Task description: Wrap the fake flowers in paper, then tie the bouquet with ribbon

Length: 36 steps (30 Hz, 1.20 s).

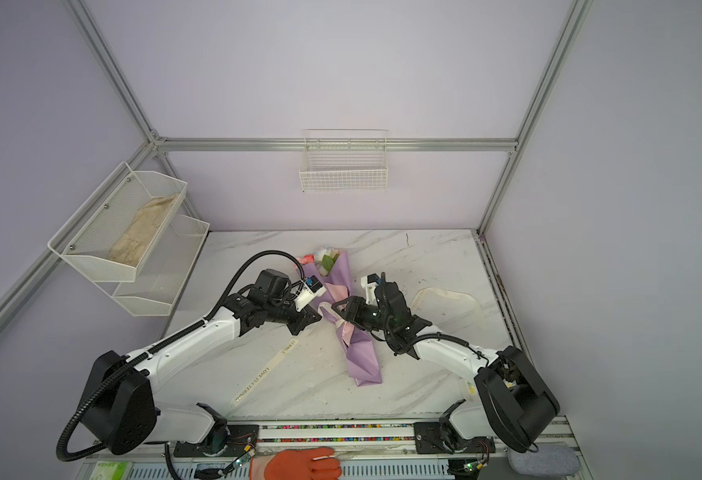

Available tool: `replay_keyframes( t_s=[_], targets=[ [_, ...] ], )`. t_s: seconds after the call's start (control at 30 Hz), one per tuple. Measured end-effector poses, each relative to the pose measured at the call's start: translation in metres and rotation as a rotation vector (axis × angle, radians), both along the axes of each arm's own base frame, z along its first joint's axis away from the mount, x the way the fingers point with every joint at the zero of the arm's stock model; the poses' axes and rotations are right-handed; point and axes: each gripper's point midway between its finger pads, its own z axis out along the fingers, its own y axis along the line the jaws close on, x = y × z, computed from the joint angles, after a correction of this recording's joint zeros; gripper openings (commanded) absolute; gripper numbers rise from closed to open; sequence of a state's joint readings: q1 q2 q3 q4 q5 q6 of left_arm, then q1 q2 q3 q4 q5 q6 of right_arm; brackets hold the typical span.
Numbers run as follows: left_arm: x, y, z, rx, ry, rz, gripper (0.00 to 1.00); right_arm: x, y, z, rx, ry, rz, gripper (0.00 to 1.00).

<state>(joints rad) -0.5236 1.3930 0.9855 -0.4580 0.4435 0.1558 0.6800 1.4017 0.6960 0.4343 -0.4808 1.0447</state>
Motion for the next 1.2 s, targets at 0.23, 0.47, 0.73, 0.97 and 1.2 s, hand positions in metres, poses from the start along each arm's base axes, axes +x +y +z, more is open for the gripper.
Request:
replay_keyframes(
  t_s=[0.23,0.47,0.73,0.97,1.2],
  targets=[
    [-0.001,-0.001,0.001,-0.004,0.000,-0.006,0.04,-0.003,0.022,-0.010,0.047,0.052,0.006,0.53],
    [-0.001,-0.002,0.001,-0.005,0.000,-0.009,0.04,0.005,0.030,-0.013,0.072,0.081,-0.018,0.53],
    [-0.001,-0.002,0.001,-0.004,-0.002,-0.011,0.05,0.017,0.040,-0.002,0.090,0.065,-0.027,0.43],
    [0.000,-0.001,0.000,0.004,-0.011,-0.009,0.14,0.018,0.035,-0.011,0.055,0.077,-0.060,0.04],
    [0.002,0.003,-0.001,0.022,-0.040,0.003,0.41,0.017,0.026,-0.002,0.045,0.047,-0.090,0.00]
  ],
)
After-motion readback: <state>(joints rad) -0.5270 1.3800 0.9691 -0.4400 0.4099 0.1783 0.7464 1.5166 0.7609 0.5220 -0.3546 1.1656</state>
